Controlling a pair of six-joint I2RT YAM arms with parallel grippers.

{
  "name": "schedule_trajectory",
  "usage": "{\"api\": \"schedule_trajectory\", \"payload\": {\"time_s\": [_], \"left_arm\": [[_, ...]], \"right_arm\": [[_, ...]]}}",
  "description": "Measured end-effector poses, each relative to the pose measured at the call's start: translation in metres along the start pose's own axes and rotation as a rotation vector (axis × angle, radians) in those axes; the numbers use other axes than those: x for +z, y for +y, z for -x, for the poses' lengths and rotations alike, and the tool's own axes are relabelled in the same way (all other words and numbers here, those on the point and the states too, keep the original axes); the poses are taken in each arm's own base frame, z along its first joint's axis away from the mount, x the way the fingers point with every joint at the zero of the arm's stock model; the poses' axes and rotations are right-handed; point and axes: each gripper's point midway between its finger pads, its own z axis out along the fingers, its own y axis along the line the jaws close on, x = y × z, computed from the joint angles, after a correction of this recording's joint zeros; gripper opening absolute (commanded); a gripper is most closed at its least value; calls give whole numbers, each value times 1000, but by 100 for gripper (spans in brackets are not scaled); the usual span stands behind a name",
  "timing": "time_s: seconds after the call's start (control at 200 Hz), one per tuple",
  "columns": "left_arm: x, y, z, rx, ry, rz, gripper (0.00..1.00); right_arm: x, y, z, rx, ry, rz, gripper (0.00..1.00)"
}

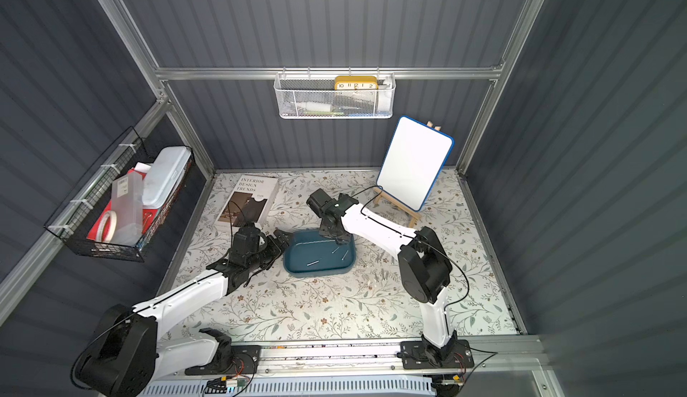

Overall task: Take out the screws from the storage box
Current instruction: Pick up the screw from the storage box, then place the screw at the center of the board.

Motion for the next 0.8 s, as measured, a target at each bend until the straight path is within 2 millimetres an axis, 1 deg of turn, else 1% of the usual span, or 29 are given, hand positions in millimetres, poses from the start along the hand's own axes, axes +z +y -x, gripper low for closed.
{"api": "schedule_trajectory", "payload": {"time_s": [0.125,0.205,0.285,0.375,0.455,0.535,0.66,0.8], "left_arm": [[3,1,0,7,6,9,94],[3,-1,1,11,4,6,94],[3,-3,3,16,1,2,94],[4,-4,3,18,2,4,94],[5,-3,3,21,4,7,94],[6,-4,4,25,4,7,94],[8,-6,5,29,4,8,94],[9,-7,7,32,2,8,93]], "right_arm": [[-15,-23,-6,-12,-6,-29,8],[-23,-42,-11,-14,-10,-51,8],[-27,-63,-14,-8,-9,-73,8],[-26,-85,-18,5,-1,-101,8],[-20,-102,-23,10,18,-130,9],[-9,-112,-30,4,47,-145,9],[7,-119,-41,-10,101,-153,8],[29,-118,-48,-21,154,-158,8]]}}
